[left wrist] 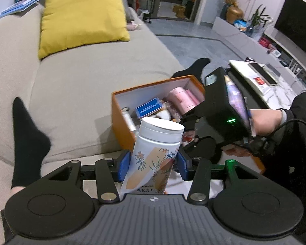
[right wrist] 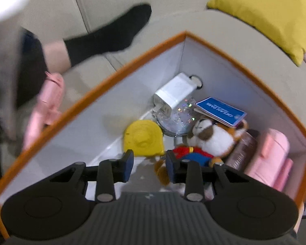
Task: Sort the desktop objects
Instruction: 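Open the right gripper to drop the tape measure while the left lowers the bottle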
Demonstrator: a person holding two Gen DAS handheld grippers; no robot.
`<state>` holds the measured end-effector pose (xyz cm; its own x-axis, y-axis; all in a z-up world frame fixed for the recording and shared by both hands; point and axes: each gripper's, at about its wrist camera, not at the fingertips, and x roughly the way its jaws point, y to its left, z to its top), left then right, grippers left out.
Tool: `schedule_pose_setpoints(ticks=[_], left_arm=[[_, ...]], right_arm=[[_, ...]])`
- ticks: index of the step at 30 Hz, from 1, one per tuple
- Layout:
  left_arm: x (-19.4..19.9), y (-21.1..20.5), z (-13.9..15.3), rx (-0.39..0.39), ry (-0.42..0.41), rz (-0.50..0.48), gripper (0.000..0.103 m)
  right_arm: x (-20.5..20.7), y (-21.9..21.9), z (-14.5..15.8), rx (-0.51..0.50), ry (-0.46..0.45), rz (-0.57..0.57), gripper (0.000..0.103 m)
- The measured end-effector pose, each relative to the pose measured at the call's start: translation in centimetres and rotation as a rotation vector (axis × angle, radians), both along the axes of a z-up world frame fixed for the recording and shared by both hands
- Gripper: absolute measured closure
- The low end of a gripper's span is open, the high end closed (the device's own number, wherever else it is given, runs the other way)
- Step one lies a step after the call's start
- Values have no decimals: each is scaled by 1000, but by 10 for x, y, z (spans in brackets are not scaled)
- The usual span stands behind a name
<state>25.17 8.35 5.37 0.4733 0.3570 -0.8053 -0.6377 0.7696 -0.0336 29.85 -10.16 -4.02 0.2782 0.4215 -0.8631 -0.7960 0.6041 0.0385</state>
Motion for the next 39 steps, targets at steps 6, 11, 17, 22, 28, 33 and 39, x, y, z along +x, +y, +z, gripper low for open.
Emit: schedule_pose_setpoints(ticks=[6, 11, 17, 22, 28, 33, 39], left_arm=[[22, -4, -5, 1, -11, -8, 48], [42, -3, -12, -24, -25, -3, 48], [57, -9, -18, -49, -46, -11, 48], [59, -10, -22, -63, -55, -9, 47], [60, -7, -25, -56, -39, -17, 46], [54, -7, -27, -40, -9, -20, 46], [39, -9, -28, -37, -4, -5, 46]], right_arm=[[-41, -38, 48, 136, 40, 31, 67], [-62, -44, 61, 195, 39, 18, 67], [-60, -44, 57, 248, 68, -35, 70], [-53, -43, 47, 303, 112, -86, 85], [-53, -44, 42, 280, 104, -104, 94], [-50, -55, 49, 276, 67, -144, 97], [-42, -48, 48, 229, 41, -148, 100]])
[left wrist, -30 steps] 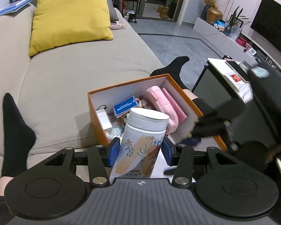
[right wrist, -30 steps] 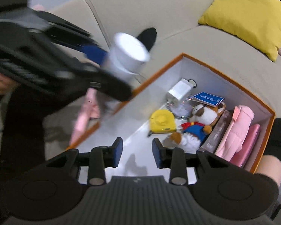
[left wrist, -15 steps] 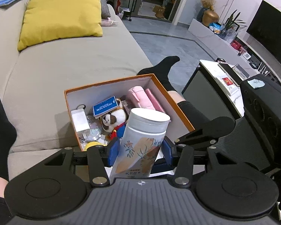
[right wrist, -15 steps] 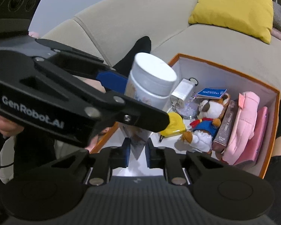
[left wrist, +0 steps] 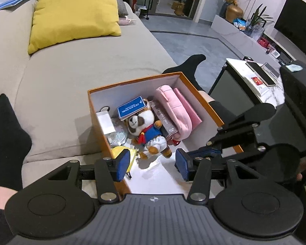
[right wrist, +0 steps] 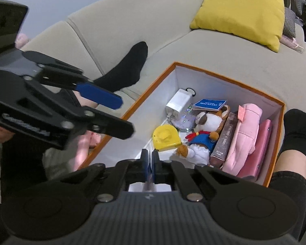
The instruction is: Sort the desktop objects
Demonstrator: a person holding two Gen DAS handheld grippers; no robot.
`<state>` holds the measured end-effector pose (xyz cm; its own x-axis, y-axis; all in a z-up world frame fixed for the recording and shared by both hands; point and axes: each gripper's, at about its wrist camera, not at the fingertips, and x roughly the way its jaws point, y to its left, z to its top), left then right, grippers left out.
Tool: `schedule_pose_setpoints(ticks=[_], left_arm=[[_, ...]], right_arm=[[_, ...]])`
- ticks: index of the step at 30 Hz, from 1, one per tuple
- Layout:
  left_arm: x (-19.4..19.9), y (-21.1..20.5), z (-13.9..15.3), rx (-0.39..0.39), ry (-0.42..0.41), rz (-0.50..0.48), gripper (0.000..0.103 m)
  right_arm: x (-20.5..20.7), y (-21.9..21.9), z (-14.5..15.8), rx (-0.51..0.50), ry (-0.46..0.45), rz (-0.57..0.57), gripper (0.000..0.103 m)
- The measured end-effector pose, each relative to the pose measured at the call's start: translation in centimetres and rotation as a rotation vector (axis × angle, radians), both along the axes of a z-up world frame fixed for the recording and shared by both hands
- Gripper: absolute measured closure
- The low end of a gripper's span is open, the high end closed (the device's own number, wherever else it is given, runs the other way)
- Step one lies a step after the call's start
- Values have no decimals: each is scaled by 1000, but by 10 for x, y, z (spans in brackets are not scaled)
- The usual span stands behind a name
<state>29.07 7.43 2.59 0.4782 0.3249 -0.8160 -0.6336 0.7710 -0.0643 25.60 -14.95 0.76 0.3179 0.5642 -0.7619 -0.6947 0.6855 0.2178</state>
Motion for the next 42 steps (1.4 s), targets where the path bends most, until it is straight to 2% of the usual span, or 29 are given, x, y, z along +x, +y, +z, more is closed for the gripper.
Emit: schedule_pose_setpoints(ticks=[1, 2, 9, 17, 24, 29, 36, 42], left_arm=[[-3, 0, 1, -3, 2, -75, 46], [-7, 0, 1, -1, 1, -76, 46], [-32, -3, 2, 19, -17, -46, 46], [-44, 3, 2, 41, -21, -23, 46], [-51, 14, -7, 22, -17, -12, 46], [-59, 21, -15, 2, -10, 1, 46], [-65, 29, -21, -13, 0, -5, 46], [-67, 29, -22, -16, -1, -12, 46]], right_arm=[[2, 2, -1, -11, -2, -4, 100], [1, 3, -2, -11, 0, -9, 100], [17, 5, 0, 4, 0, -89, 103], [48, 21, 10, 29, -24, -182, 103], [75, 38, 10, -17, -90, -280, 103], [93, 43, 2, 9, -86, -356, 103], [84, 57, -2, 12, -177, -379, 103], [77, 55, -7, -17, -174, -355, 102]])
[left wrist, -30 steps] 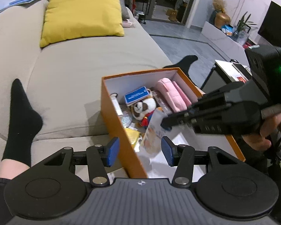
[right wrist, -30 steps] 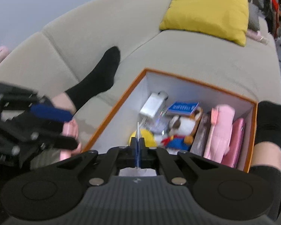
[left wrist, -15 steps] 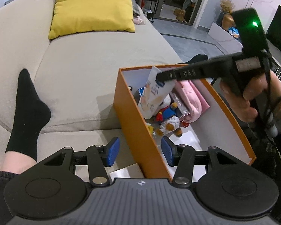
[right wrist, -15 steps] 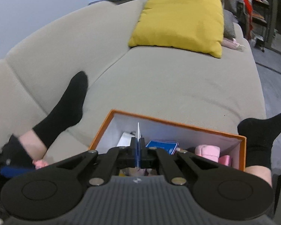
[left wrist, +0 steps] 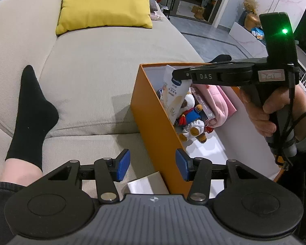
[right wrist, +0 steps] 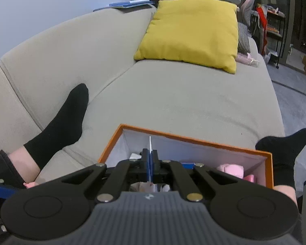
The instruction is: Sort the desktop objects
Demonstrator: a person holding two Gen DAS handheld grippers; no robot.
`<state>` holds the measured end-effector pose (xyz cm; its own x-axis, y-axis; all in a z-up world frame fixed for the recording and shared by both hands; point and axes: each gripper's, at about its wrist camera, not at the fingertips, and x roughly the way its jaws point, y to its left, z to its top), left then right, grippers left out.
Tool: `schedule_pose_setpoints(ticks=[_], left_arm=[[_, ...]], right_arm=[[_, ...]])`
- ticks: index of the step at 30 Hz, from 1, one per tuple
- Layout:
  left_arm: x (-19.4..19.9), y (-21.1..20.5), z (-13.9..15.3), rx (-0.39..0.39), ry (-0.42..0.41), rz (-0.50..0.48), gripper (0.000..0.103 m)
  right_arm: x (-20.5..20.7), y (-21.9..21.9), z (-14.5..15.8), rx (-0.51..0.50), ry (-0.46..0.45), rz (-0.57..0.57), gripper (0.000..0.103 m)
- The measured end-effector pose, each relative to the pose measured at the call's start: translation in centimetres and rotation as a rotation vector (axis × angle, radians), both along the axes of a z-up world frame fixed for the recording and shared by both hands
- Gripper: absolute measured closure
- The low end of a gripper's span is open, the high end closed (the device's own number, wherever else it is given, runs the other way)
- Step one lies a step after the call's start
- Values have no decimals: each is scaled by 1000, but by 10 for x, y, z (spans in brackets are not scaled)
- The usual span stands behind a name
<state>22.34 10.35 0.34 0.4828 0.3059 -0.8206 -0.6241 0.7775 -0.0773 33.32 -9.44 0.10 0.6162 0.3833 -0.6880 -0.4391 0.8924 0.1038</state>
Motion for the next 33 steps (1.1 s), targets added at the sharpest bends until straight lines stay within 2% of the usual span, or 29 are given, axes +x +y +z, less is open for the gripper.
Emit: schedule_pose_setpoints(ticks=[8, 14, 16, 23, 31, 33], left_arm=[[-1, -4, 4, 5, -5, -12, 46], [-1, -9, 7, 14, -7, -20, 46], [-2, -10, 8, 16, -6, -18, 46], [-7, -10, 8, 17, -4, -20, 46], [-10, -5, 5, 7, -1, -15, 46], [-9, -5, 3, 4, 1, -20, 46]], right_arm=[[-3, -1, -8, -50, 70, 16, 93], [1, 11, -17, -140, 134, 20, 88], [3, 11, -19, -117, 151, 26, 89], [10, 13, -16, -59, 144, -60, 91], [10, 17, -16, -19, 134, -55, 90], [14, 12, -16, -2, 108, -60, 91]])
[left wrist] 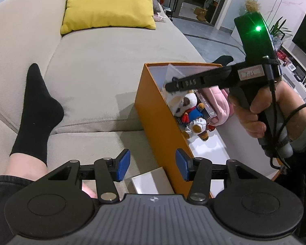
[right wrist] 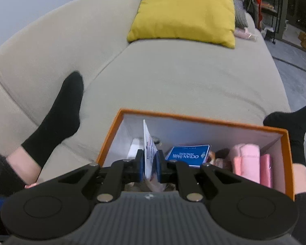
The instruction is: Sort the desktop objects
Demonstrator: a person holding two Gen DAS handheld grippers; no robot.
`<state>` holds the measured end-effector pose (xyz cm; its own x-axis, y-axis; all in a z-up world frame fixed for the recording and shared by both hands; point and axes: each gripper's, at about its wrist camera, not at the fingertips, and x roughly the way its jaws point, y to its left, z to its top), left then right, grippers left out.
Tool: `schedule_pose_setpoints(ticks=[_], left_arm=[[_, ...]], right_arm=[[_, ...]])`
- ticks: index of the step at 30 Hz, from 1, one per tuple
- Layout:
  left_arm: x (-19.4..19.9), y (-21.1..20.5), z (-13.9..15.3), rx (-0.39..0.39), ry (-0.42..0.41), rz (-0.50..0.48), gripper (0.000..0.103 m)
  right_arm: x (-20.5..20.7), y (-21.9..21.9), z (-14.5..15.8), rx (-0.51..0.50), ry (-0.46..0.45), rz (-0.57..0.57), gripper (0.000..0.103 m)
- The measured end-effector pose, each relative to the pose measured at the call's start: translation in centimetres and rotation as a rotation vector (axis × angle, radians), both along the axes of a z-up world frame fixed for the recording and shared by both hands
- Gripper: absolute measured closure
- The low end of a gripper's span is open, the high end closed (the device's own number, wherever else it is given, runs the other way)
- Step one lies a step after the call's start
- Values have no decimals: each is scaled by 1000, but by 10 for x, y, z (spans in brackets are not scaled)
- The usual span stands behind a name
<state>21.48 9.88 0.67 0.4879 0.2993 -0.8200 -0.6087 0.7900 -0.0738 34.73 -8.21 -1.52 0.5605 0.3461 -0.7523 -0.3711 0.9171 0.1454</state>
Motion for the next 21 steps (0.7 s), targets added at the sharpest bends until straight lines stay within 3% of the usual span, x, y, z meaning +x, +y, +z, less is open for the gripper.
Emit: schedule_pose_setpoints(ticks=[2, 17, 19, 21], left_arm=[[1, 0, -1, -2, 2, -6, 46], [3, -3, 0, 3, 12, -19, 46], [3, -4, 2, 4, 6, -18, 46], [2, -6, 4, 5, 1, -18, 46]], right_arm=[[5, -3, -1, -2, -35, -16, 91], [11, 3, -6, 4, -23, -43, 86], [13, 1, -6, 6, -15, -41, 79], [13, 2, -6, 4, -13, -35, 63]])
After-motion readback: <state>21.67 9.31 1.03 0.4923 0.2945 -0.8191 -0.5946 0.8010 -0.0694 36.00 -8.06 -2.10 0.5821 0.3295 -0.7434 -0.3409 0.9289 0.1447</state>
